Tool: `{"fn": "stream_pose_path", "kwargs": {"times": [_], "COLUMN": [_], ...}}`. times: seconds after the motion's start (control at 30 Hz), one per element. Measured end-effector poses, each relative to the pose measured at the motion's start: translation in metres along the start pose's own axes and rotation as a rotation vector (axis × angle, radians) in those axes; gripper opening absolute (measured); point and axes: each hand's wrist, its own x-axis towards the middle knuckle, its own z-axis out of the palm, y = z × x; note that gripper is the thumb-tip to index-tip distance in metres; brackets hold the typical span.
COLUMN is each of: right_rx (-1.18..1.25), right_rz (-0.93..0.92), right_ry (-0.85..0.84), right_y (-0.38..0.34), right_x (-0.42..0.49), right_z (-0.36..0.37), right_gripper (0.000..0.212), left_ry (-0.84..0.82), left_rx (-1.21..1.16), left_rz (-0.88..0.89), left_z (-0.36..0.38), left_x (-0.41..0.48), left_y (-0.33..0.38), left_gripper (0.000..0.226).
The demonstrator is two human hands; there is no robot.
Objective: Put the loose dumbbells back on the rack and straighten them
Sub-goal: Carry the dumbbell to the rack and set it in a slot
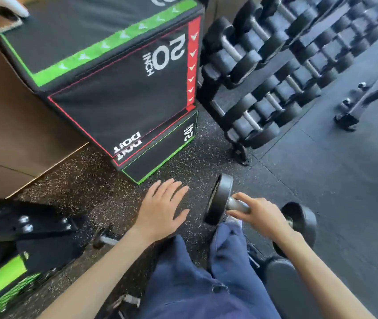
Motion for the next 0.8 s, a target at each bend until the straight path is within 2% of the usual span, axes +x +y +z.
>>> {"fn": "stream_pose_path", "kwargs": {"times": [0.3, 0.47, 0.6, 0.8], "right_rx": [0.125, 0.049, 0.002, 0.128], "right_rz": [0.167, 0.239, 0.292, 0.375], "right_ry": [0.130, 0.213, 0.235, 0.280], "right_y": [0.163, 0.242, 0.291, 0.347], "right_x": [0.010, 0.011, 0.004, 0.009], "right_z": [-0.065, -0.114, -0.146, -0.177], "right_gripper": [0.049, 0.049, 0.051, 0.049], "left_ry": [-0.098, -0.061, -0.070, -0.054], "left_rx": [0.039, 0.024, 0.033, 0.045], "left_rz": [0.239, 0.301, 0.379, 0.464], "left_z": [0.015, 0.018, 0.020, 0.027], "left_x": [0.184, 0.267, 0.322, 0.394], "left_y": [0.108, 0.167, 0.204, 0.244], "left_gripper": [0.054, 0.053, 0.053, 0.054]}}
